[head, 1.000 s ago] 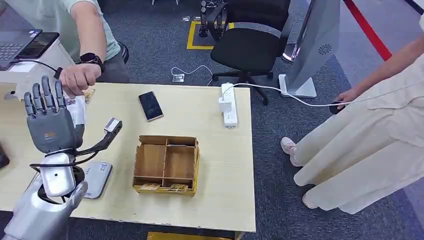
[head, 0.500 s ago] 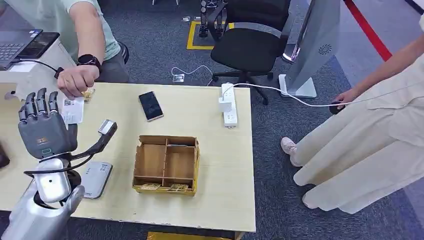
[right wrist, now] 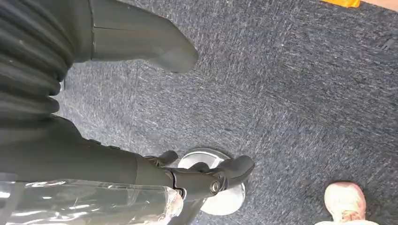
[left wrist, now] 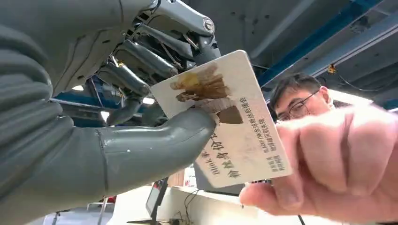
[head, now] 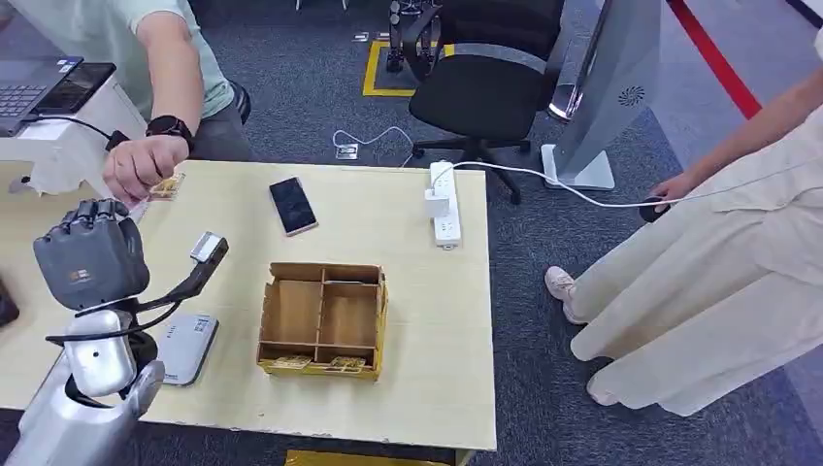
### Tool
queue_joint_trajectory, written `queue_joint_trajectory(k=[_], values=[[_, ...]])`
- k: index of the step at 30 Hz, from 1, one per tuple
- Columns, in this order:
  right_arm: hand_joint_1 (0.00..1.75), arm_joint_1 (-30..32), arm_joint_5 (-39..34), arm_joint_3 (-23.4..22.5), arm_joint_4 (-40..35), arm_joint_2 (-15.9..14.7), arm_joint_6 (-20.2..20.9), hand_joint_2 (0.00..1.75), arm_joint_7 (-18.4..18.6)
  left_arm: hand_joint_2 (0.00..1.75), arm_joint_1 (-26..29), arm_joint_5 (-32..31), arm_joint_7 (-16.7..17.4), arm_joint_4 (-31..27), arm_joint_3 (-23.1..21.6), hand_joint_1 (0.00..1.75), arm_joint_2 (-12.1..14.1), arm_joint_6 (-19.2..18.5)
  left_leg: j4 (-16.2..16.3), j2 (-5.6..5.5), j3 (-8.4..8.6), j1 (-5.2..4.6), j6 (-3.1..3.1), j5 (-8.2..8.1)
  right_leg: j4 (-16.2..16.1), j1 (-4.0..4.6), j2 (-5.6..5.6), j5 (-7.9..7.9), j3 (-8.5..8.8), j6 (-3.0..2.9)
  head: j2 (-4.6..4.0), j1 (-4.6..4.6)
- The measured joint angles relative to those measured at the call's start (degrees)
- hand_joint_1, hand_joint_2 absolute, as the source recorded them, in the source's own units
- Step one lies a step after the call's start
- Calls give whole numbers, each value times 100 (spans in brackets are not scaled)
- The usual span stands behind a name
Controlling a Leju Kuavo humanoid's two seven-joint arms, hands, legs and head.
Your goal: Pass the card to the sensor for recognition and then transmit it.
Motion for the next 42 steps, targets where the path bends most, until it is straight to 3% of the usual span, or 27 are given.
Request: queue_joint_trajectory(k=[8,13,14,17,18,19,21,25,30,32,34,37,42], values=[[0,0,17,0,0,0,-4,175,0,175,0,0,-171,0,0,175,-42,140,0,0,0,0,0,0,0,0,1,0,0,0,0,0],[0,0,20,-9,0,0,-7,175,0,175,23,0,-739,0,171,175,-306,190,0,0,-1,-1,0,0,-1,-1,1,0,0,0,2,0],[0,1,15,-11,2,0,-9,175,0,175,33,9,-1018,0,230,175,-403,212,0,1,0,-2,0,0,-2,-1,1,0,0,1,2,-2],[0,5,-55,-24,-4,0,-7,175,2,175,32,81,-2859,-96,1050,175,-1436,133,1,-14,-6,-7,8,4,-3,-8,-10,2,0,12,2,-2],[0,3,-85,-24,-7,0,-7,175,2,175,32,158,-3302,-147,1332,175,-1763,15,1,-10,-8,-8,8,4,-3,-8,-5,7,1,17,2,15],[0,5,-98,-24,-7,0,-7,175,2,175,29,207,-3501,-186,1553,175,-2010,-44,2,0,-6,-8,10,3,-4,-8,6,9,-1,19,2,24],[0,12,-105,-37,-7,0,-7,175,15,175,6,234,-3587,-253,1916,175,-2366,-85,3,6,-3,-12,11,2,-5,-11,14,11,-4,22,2,13],[0,11,-122,-48,-7,0,-7,175,15,175,3,243,-3617,-324,2276,175,-2811,-105,3,-7,-5,-11,12,2,-5,-11,-3,10,-3,22,2,9],[0,16,-193,-52,-9,0,-7,175,15,175,-17,694,-3913,-378,2584,175,-3189,-427,3,-2,-4,-10,11,3,-4,-10,0,11,-3,22,2,9],[0,20,-286,-59,-44,0,13,175,17,175,-40,1293,-4129,-496,2785,175,-3445,-879,3,-3,-4,-10,14,5,-4,-10,-1,10,-3,22,0,11],[0,26,-360,-68,-87,0,43,175,20,175,-57,1851,-4175,-607,2937,175,-3635,-1230,3,-2,-5,-11,14,5,-5,-11,-1,11,-3,23,0,11],[0,32,-433,-96,-144,0,90,175,20,175,-152,3160,-4164,-651,3180,175,-3833,-1689,4,-2,-5,-12,15,5,-5,-11,0,11,-3,23,2,11],[0,39,-385,-190,-201,0,168,175,-7,175,-254,4738,-3542,-689,3574,175,-3949,-1884,4,-2,-4,-11,14,5,-5,-11,0,11,-3,23,2,9]])
